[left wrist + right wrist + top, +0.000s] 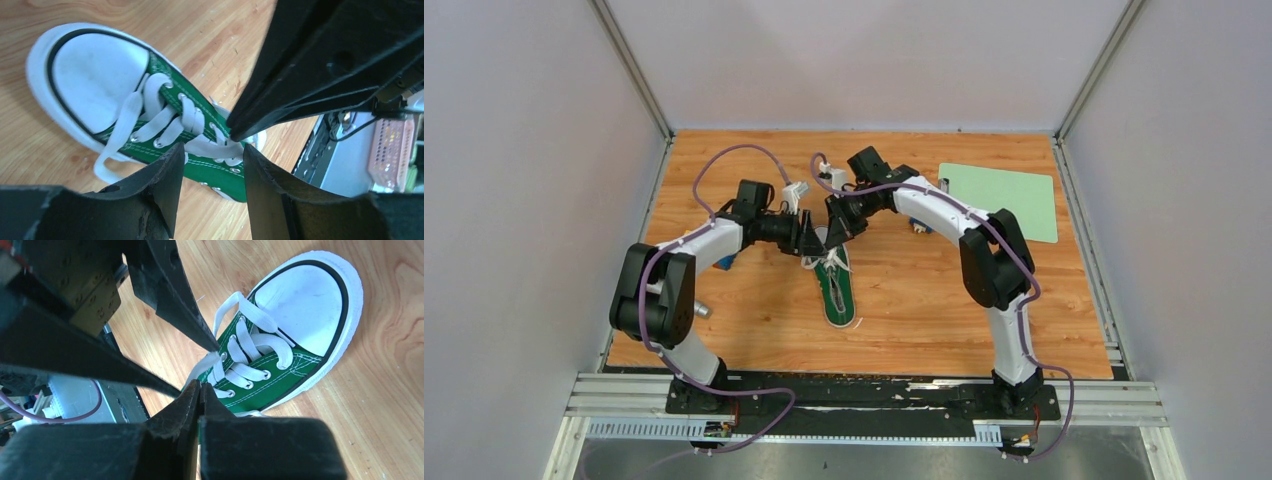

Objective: Tie the shoes
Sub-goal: Adjust the shoelace on the shoe.

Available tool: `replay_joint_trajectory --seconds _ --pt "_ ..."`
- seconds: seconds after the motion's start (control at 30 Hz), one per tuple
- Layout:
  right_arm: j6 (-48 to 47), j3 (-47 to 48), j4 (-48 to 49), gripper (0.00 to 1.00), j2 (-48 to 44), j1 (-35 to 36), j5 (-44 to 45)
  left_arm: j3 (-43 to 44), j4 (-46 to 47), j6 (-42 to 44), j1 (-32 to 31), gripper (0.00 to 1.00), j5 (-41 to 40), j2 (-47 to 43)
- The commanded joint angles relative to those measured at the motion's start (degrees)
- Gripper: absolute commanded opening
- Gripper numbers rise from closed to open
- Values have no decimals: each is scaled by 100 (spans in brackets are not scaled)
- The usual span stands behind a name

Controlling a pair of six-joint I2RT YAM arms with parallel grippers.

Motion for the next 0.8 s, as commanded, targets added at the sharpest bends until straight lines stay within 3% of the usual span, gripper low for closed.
replay_joint_trajectory --seconds 0.0,0.17,0.27,0.37,0.43,0.53,0.77 --pt "254 230 247 0 12 -72 -240 427 -351 792 -219 54 94 13" --pt "481 122 278 0 -17 -131 -376 720 -1387 1429 -161 55 -1560 -728" --pt "750 8 344 0 -23 -202 -487 297 -1042 1625 -91 57 -2363 -1787" --pt "893 -72 387 0 6 -279 -504 30 -818 1664 -117 53 -1838 -2126" --pt "973 -90 426 0 42 -333 -565 123 -1169 1664 -285 47 -1102 -1747" --pt "1072 -89 470 0 104 -382 -671 195 -1376 1469 -579 44 -757 -1193" --pt "1217 -220 536 1 54 -409 -819 393 -757 1219 -972 45 -1151 -484"
